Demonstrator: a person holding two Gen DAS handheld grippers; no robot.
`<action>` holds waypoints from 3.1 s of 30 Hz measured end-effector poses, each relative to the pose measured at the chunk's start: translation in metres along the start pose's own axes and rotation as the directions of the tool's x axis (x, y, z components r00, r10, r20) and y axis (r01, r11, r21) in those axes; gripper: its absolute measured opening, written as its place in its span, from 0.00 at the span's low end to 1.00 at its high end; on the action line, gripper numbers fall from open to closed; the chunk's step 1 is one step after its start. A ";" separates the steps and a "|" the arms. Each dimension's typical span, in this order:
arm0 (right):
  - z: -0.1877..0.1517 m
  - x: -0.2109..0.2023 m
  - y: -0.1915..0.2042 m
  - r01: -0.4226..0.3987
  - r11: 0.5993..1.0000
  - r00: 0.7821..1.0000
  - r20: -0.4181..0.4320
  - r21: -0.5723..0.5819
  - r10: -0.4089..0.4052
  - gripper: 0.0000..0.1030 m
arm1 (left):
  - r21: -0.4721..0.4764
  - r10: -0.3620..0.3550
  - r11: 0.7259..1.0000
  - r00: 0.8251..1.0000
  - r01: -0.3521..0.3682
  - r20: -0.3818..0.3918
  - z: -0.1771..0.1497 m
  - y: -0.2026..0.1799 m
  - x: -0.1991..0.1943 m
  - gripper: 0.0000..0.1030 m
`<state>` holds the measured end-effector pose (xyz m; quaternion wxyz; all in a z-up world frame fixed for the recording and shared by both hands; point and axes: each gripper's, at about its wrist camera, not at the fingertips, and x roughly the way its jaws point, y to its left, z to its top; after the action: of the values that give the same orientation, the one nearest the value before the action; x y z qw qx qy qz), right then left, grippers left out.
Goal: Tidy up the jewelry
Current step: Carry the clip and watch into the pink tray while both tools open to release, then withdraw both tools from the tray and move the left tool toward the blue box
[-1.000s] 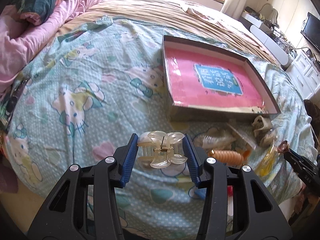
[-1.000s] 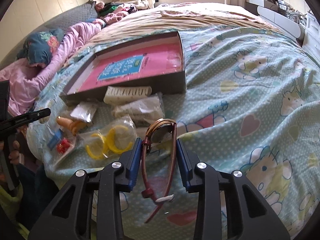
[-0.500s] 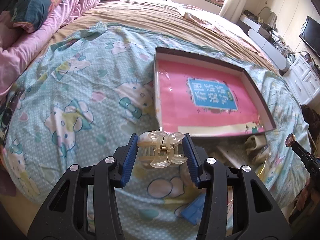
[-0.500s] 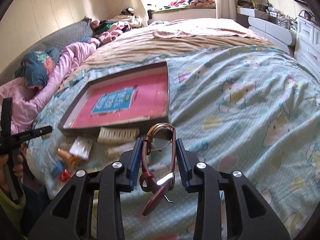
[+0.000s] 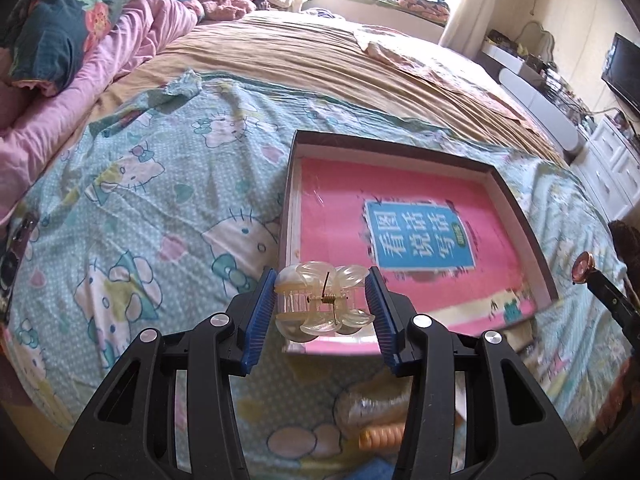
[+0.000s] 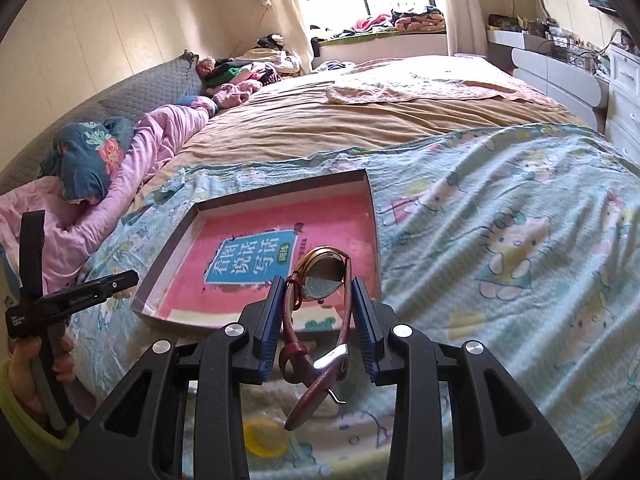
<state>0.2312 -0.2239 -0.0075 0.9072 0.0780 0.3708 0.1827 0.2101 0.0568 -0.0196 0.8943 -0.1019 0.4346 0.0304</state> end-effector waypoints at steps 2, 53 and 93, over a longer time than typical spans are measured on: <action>0.004 0.009 0.004 -0.002 1.000 1.000 -0.004 -0.002 0.002 0.31 | -0.007 0.007 1.000 1.000 -0.007 0.000 0.004 0.001 0.007 0.36; 0.018 0.007 -0.005 0.037 0.999 0.998 0.042 0.036 -0.038 0.76 | 0.090 -0.006 0.996 0.997 -0.001 0.075 0.000 -0.002 -0.030 0.85; -0.047 -0.055 0.040 -0.061 0.995 0.997 -0.042 -0.083 0.058 0.83 | 0.149 -0.010 0.989 0.998 0.000 0.064 -0.073 -0.002 -0.081 0.90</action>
<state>0.1513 -0.2081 0.0053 0.8963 0.0469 0.3783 0.2266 0.1038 0.0420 0.0008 0.9130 -0.0349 0.4064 -0.0010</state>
